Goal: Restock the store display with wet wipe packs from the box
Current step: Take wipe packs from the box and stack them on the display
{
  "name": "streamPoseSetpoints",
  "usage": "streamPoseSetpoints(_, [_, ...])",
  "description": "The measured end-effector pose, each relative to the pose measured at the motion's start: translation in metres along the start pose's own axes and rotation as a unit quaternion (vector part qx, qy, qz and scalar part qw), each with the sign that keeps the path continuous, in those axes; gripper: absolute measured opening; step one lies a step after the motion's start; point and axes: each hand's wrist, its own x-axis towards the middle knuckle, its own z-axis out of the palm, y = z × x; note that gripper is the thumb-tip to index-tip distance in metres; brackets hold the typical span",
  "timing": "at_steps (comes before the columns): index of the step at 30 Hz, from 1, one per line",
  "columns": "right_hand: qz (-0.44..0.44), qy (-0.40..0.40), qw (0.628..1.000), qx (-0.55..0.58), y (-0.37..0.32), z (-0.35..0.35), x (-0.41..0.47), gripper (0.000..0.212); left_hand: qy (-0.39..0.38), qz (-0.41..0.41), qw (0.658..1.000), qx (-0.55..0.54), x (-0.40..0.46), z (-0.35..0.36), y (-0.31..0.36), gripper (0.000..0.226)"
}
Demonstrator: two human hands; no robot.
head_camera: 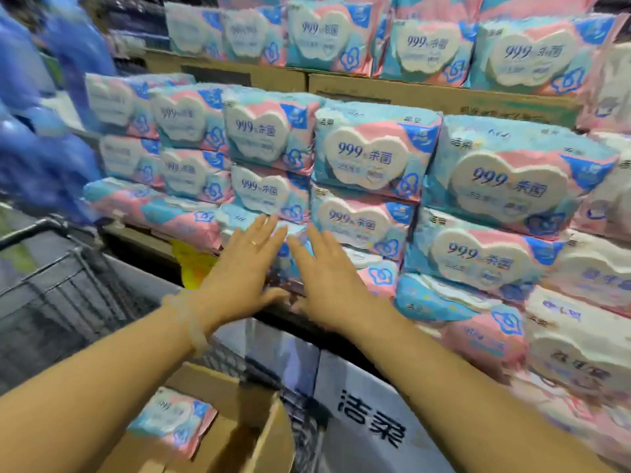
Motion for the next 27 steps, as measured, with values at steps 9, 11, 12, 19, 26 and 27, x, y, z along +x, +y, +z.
streamPoseSetpoints(9, [-0.091, -0.242, 0.966, 0.009, -0.119, 0.168, 0.043, 0.089, -0.354, -0.289, 0.888, 0.048, -0.201, 0.041, -0.118, 0.105])
streamPoseSetpoints(11, [-0.093, -0.274, 0.957, 0.024, -0.139, 0.197, 0.047, 0.091, -0.382, -0.325, 0.864, 0.040, -0.234, 0.053, -0.136, 0.107])
streamPoseSetpoints(12, [-0.090, -0.291, 0.952, 0.035, -0.147, 0.210, 0.049, 0.091, -0.391, -0.341, 0.854, 0.031, -0.247, 0.059, -0.145, 0.107])
streamPoseSetpoints(19, [-0.001, -0.388, 0.918, 0.084, -0.172, 0.304, 0.063, 0.096, -0.442, -0.387, 0.808, -0.048, -0.303, 0.135, -0.197, 0.102])
streamPoseSetpoints(26, [0.165, -0.401, 0.890, 0.140, -0.171, 0.429, 0.080, 0.094, -0.465, -0.396, 0.775, -0.164, -0.318, 0.259, -0.254, 0.108])
streamPoseSetpoints(27, [0.193, -0.395, 0.885, 0.152, -0.171, 0.447, 0.082, 0.093, -0.466, -0.402, 0.766, -0.187, -0.317, 0.276, -0.260, 0.109])
